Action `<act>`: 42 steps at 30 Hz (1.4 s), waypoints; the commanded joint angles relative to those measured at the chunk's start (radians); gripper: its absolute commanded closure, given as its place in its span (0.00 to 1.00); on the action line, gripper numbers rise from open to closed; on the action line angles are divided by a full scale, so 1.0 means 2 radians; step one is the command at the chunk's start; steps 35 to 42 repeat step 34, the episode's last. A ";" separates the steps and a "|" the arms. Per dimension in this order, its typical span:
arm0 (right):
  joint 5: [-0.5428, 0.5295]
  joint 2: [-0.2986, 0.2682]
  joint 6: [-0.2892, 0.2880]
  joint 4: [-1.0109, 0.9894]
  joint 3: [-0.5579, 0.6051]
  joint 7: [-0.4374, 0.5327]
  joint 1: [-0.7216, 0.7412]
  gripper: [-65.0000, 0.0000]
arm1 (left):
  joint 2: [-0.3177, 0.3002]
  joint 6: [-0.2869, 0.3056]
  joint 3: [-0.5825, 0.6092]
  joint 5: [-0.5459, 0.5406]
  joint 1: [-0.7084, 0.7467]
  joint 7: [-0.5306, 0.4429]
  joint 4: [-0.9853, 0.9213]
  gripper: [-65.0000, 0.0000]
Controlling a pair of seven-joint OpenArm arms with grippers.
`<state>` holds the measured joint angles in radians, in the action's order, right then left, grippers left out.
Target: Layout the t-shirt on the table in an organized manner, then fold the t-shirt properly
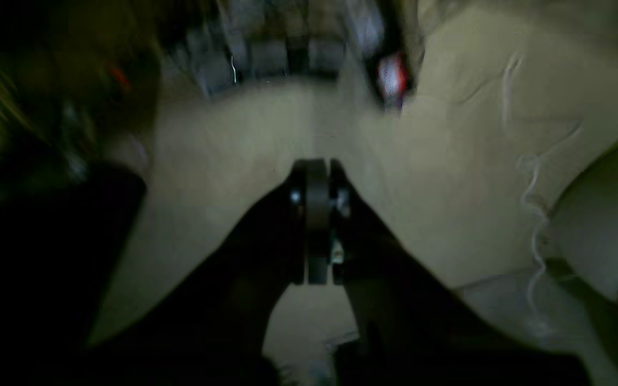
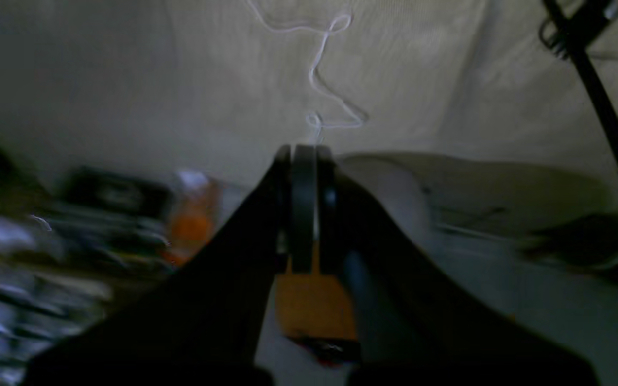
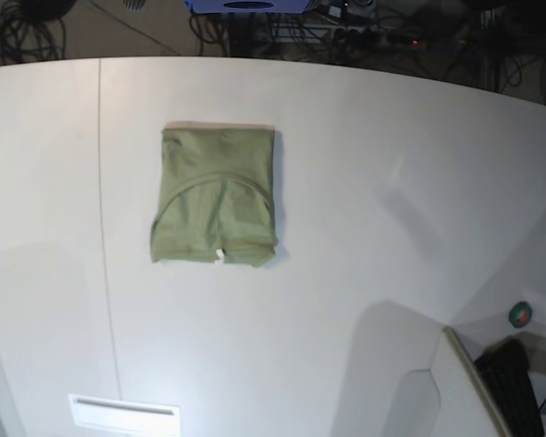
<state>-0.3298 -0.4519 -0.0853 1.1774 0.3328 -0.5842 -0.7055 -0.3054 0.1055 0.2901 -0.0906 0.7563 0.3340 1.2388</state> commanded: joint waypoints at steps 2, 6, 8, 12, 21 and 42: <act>0.000 -0.001 0.002 -0.080 0.069 0.022 0.039 1.00 | 0.022 0.002 0.016 -0.003 -0.031 -0.068 -0.106 1.00; 0.003 0.054 0.002 -0.264 0.170 0.111 0.100 1.00 | 0.057 0.002 0.064 -0.003 -0.110 -0.262 -0.370 1.00; 0.001 0.071 0.002 -0.351 0.205 0.185 0.126 1.00 | 0.079 0.002 0.089 -0.003 -0.153 -0.365 -0.508 1.00; 0.000 0.116 0.004 -0.465 0.211 0.372 0.148 1.00 | 0.092 0.002 0.125 -0.007 -0.206 -0.495 -0.619 1.00; 0.000 0.193 0.005 -0.522 0.136 0.470 0.154 1.00 | 0.076 0.002 0.050 -0.003 -0.204 -0.447 -0.536 1.00; 0.000 0.195 0.005 -0.519 0.092 0.465 0.194 1.00 | 0.089 0.002 0.108 -0.004 -0.267 -0.447 -0.619 1.00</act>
